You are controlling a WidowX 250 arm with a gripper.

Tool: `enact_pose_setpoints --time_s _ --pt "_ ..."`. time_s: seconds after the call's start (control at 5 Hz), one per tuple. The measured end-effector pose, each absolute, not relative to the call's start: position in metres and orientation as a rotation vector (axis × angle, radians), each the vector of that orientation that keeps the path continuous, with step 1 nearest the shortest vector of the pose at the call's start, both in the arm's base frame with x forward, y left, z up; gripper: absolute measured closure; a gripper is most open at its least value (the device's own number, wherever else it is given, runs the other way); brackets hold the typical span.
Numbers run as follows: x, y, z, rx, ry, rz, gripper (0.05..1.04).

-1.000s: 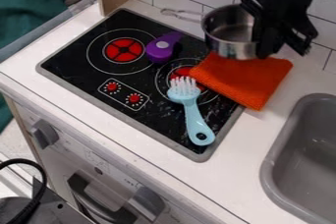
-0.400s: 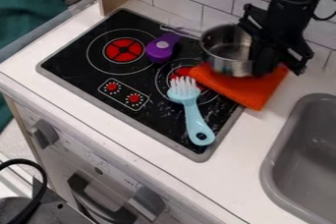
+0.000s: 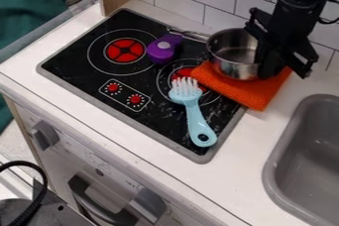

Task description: Pick up the silver pot and place it above the orange towel

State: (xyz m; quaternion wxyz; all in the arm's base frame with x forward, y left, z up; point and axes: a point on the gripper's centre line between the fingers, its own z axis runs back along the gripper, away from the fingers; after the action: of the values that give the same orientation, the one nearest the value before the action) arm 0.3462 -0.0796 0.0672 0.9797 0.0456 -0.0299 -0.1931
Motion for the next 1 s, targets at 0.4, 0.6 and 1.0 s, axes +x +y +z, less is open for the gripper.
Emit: enact_pose_setpoints --time_s 0.4,0.6,1.0 --pt "0.343 -0.075 0.067 0.058 -0.044 -0.387 0.586" --pt "0.344 -0.07 0.078 0.01 -0.065 -0.334 0.268" --pt "0.335 -0.054 0.099 -0.019 -0.063 -0.075 0.073"
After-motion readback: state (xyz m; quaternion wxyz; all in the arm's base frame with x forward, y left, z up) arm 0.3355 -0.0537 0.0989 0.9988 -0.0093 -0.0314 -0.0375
